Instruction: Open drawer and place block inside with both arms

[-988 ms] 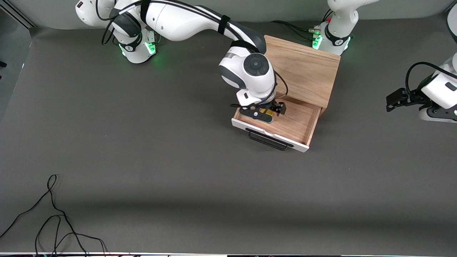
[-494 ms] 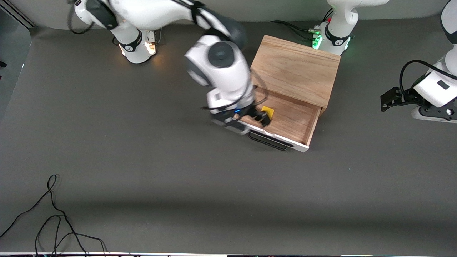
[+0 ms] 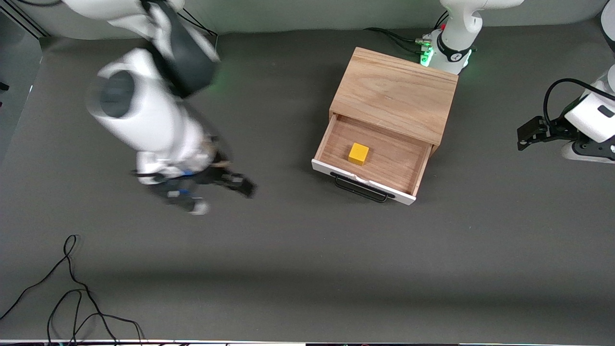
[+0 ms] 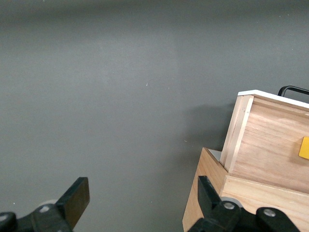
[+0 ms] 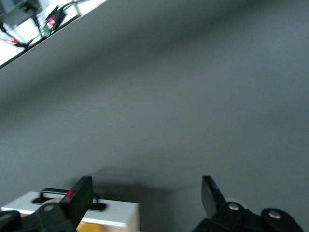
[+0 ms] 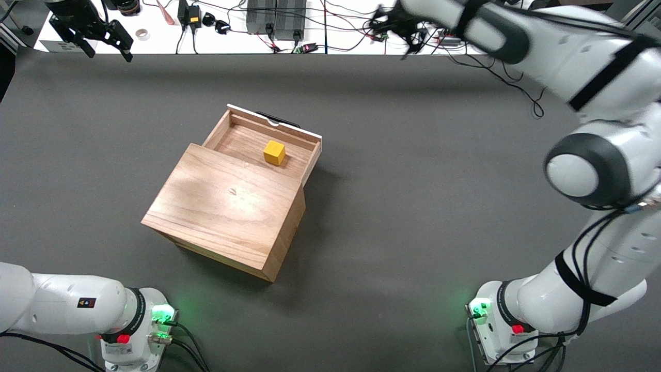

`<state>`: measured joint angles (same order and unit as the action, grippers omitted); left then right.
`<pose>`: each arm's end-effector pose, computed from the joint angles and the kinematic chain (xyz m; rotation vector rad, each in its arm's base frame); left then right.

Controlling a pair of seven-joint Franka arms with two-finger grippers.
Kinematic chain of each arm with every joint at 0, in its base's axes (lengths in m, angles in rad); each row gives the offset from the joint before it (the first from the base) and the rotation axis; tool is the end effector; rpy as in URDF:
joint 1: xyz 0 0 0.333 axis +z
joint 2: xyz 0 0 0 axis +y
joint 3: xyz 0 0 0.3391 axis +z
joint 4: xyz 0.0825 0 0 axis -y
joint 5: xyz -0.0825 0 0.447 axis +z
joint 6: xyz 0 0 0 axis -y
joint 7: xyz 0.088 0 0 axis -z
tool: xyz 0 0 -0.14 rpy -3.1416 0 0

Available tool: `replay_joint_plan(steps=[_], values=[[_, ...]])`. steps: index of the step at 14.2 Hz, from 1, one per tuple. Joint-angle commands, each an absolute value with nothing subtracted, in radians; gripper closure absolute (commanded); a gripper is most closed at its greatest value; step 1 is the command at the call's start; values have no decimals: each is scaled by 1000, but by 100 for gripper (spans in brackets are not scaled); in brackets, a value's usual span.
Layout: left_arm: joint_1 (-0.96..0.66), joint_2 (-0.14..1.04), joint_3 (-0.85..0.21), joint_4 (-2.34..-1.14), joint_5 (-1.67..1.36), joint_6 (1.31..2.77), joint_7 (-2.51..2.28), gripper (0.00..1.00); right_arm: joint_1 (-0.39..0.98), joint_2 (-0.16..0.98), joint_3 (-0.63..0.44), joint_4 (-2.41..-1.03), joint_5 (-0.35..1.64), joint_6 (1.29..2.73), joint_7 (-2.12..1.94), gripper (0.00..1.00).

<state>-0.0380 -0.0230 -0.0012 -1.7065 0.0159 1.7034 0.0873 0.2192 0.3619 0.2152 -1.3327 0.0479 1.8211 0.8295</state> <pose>0.6185 -0.0222 0.5674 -3.1187 0.2006 -0.0305 0.6924 0.2999 0.5256 -2.8975 0.6214 -0.0545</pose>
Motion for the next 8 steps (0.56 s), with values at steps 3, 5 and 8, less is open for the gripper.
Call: replay_joint_plan(steps=[3, 5, 8], values=[[-58, -15, 15, -1666, 25, 1644, 71, 0, -27, 76, 186, -1644, 87, 1804, 484, 0], [-58, -18, 17, -1667, 23, 1640, 71, 0, -84, 5, 183, -1687, 74, 1804, 360, 0], [-55, -25, 20, -1670, 12, 1624, 69, 0, -107, -29, 154, -1689, 39, 1783, 240, 0]])
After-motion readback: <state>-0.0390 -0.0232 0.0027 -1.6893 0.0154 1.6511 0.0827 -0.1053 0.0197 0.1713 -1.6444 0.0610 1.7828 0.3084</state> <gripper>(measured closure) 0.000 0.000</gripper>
